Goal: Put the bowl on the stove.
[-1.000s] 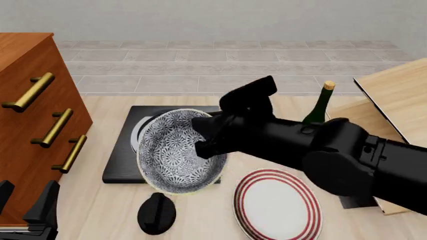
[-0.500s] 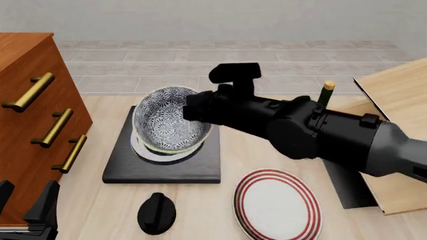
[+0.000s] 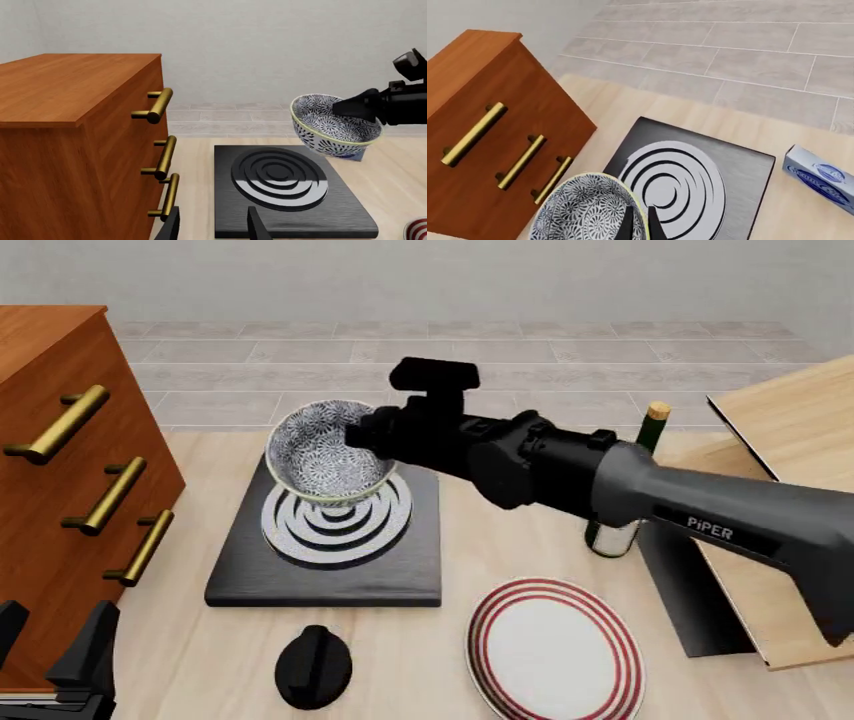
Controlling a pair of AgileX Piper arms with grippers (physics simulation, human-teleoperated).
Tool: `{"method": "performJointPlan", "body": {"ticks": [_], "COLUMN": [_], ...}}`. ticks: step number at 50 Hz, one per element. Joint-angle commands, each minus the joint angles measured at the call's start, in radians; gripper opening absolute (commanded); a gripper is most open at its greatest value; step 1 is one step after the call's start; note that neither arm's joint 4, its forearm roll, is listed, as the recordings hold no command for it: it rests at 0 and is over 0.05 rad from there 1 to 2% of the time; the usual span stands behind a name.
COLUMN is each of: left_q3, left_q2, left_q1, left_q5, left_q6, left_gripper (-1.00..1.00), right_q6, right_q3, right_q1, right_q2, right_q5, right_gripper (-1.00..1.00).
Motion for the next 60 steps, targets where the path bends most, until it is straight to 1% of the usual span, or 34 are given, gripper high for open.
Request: {"method": "performJointPlan", "body": {"ticks": [1, 4, 12, 22, 33, 46, 54, 60], "left_q3": [0.000, 0.000, 0.000, 0.000, 0.000, 0.000, 0.000, 0.000], "left_q2": [0.000, 0.000, 0.000, 0.000, 0.000, 0.000, 0.000, 0.000], "left_q1": [0.000, 0.000, 0.000, 0.000, 0.000, 0.000, 0.000, 0.000], "left_q5": [0.000, 0.000, 0.000, 0.000, 0.000, 0.000, 0.000, 0.000], "left_q6": [0.000, 0.000, 0.000, 0.000, 0.000, 0.000, 0.000, 0.000], "left_gripper": [1.00, 1.00, 1.00, 1.00, 1.00, 1.00, 1.00, 1.00], "right_q6": [0.017, 0.030, 0.022, 0.030, 0.058, 0.071, 0.081, 0.093], "right_q3": [-0.124, -0.139, -0.247, -0.314, -0.312, -0.318, -0.346, -0.343], "right_q1": [-0.022, -0.022, -0.045, -0.067, -0.057, -0.054, -0.060, -0.056], "right_q2": [0.119, 0.141, 0.227, 0.298, 0.339, 0.375, 0.414, 0.440], "right_q5": [0.019, 0.017, 0.049, 0.056, 0.029, 0.012, 0.008, -0.010], "right_gripper": [-1.00, -1.00, -1.00, -1.00, -1.00, -1.00, -1.00, -1.00]}}
